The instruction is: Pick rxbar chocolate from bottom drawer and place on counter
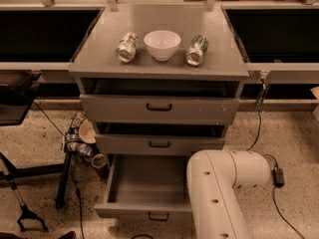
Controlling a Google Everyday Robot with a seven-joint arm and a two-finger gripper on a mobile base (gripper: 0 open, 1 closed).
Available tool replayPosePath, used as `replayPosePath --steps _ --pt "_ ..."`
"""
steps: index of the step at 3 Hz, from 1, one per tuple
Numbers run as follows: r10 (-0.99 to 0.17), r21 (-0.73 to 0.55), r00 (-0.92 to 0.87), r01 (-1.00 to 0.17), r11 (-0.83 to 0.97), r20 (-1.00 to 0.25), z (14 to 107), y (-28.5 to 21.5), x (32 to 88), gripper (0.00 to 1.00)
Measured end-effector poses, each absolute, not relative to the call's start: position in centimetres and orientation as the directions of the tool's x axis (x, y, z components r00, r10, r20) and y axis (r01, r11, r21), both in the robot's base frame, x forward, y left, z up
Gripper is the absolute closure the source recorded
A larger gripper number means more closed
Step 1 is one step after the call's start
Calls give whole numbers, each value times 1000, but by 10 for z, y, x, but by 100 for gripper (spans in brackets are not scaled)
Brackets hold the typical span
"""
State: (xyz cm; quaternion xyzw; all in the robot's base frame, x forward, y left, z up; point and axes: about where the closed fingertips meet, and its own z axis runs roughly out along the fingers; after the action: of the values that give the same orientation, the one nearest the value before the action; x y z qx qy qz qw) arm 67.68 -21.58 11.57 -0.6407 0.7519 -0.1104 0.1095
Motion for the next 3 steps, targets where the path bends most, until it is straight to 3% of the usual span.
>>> replayPosePath --steps 1,2,3 --pt "-988 -306 -155 -939 154 -23 117 -216 677 44" --pt "-995 -305 -95 -948 95 -14 124 -208 673 36" --pt "-999 -292 -37 -956 36 -4 129 -199 668 18"
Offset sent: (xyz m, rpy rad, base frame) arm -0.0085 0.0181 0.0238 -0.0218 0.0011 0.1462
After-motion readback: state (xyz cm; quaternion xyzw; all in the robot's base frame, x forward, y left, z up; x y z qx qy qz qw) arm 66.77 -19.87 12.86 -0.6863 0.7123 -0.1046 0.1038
